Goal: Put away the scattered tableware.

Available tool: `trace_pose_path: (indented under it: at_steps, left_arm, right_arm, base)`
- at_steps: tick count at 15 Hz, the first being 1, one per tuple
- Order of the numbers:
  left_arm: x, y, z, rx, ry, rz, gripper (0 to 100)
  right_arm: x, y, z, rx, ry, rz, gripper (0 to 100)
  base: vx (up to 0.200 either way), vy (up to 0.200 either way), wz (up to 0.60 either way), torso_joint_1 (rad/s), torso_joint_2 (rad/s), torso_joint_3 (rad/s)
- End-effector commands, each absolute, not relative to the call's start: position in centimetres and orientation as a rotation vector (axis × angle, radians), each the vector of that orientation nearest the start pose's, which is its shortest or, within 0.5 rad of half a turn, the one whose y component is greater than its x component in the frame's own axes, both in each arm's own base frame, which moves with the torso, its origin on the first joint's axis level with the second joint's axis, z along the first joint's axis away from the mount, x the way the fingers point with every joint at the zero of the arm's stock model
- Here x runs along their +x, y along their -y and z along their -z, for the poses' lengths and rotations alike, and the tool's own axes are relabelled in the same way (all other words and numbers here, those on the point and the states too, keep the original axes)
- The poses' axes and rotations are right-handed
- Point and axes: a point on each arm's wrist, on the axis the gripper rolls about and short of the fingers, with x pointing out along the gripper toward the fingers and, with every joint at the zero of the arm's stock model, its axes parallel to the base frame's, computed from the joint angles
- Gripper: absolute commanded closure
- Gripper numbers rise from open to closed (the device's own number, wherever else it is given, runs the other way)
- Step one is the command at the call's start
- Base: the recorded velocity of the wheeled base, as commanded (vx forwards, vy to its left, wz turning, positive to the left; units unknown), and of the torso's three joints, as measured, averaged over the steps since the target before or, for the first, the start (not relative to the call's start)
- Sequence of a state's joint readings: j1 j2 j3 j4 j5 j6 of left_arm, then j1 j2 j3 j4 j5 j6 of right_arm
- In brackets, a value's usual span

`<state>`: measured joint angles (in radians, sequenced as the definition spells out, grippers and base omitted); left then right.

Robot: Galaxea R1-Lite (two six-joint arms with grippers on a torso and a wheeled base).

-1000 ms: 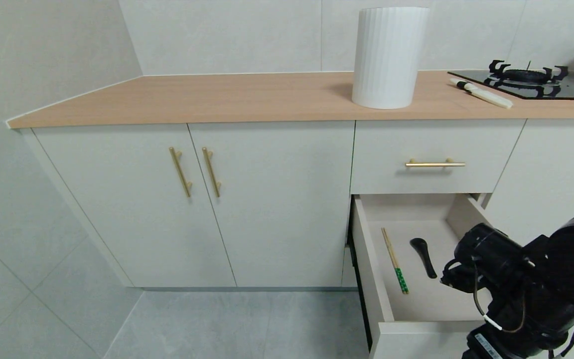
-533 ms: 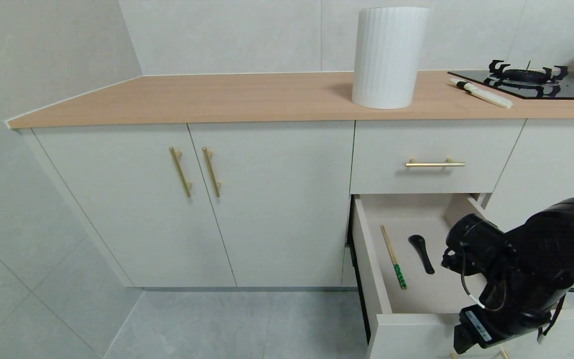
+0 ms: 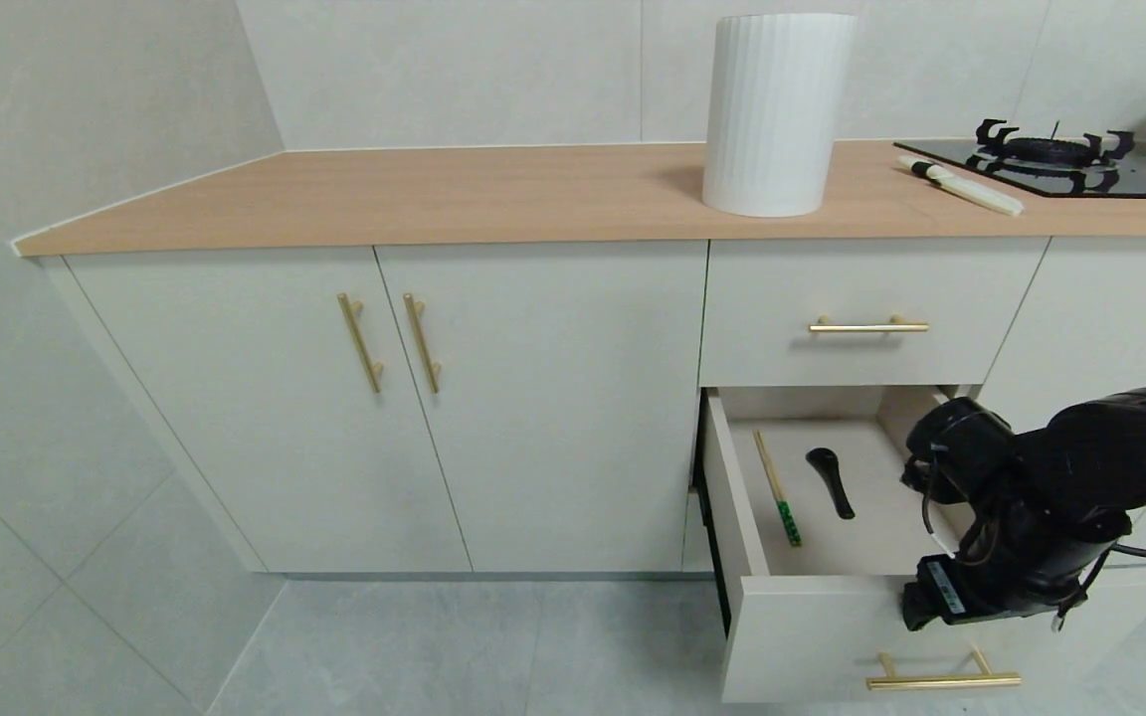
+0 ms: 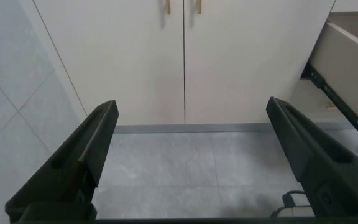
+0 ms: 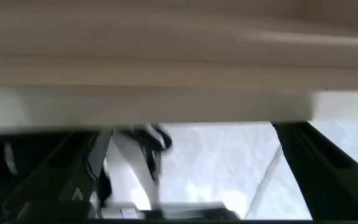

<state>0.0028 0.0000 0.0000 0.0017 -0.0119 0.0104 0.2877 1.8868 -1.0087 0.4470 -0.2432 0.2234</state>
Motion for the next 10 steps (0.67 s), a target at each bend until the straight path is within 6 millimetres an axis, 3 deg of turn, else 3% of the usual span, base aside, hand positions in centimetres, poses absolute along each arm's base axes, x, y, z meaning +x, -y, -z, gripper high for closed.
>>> trace_pose_path:
  at_steps: [1, 10]
  left_arm:
    - [-2.3, 0.0, -7.5, 0.011, -0.001, 0.009, 0]
    - [-2.3, 0.0, -7.5, 0.011, -0.001, 0.009, 0]
  right_arm:
    - [28.5, -7.2, -9.3, -0.129, -1.258, 0.138, 0]
    - [32.5, -7.2, -5.5, 0.028, -0.939, 0.155, 0]
  base:
    - [0.0, 0.0, 0.0, 0.0, 0.0, 0.0]
    - [0.0, 0.0, 0.0, 0.0, 0.0, 0.0]
